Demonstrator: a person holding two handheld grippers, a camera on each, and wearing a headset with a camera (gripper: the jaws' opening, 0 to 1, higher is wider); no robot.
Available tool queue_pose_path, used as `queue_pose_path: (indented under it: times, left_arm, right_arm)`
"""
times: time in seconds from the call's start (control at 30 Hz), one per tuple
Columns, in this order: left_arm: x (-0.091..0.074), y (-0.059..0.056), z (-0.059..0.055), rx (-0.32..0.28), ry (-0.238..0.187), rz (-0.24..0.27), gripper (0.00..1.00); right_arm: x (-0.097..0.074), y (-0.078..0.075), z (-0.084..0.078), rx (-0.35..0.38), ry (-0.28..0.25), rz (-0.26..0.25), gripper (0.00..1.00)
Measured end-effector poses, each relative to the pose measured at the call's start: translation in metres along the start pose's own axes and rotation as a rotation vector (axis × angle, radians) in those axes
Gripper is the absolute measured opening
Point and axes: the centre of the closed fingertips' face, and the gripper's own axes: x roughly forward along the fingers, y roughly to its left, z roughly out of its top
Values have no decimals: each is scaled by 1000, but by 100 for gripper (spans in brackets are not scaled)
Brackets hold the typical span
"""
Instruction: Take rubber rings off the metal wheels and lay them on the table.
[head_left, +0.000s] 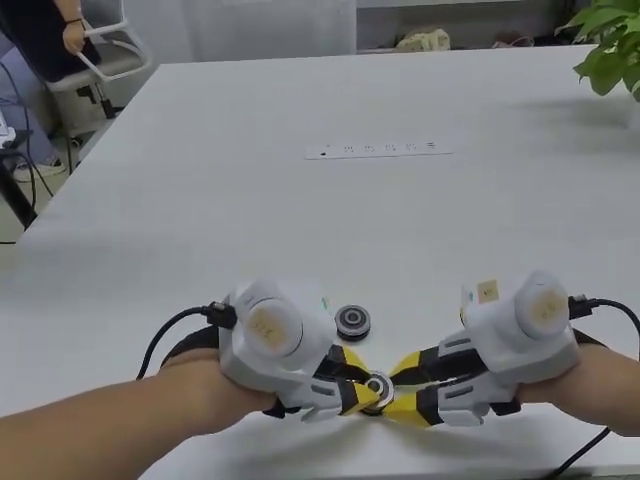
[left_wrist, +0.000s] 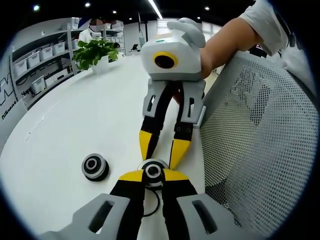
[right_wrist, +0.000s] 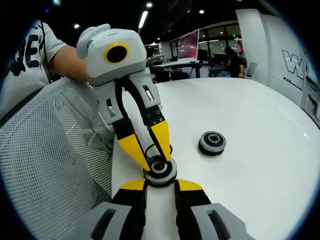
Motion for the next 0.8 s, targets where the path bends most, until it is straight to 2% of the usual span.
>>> queue_pose_path:
  times: [0.13, 0.17, 0.2, 0.7, 0.8]
  left_arm:
    - [0, 0, 0, -1, -1, 0, 7]
    - [0, 0, 0, -2, -2, 0, 7]
    - [0, 0, 0, -3, -3, 0, 7]
    - [0, 0, 0, 5, 1, 8, 7]
    - [0, 0, 0, 6, 2, 10, 7]
  right_arm:
    - [-1, -1, -1, 2, 7, -6, 16]
    - [-3, -1, -3, -26, 20, 0, 15]
    - [-4, -1, -3, 12, 15, -2, 14]
    - [-3, -2, -4, 7, 37, -14, 9]
    - [-4, -4, -6, 15, 44, -21, 0]
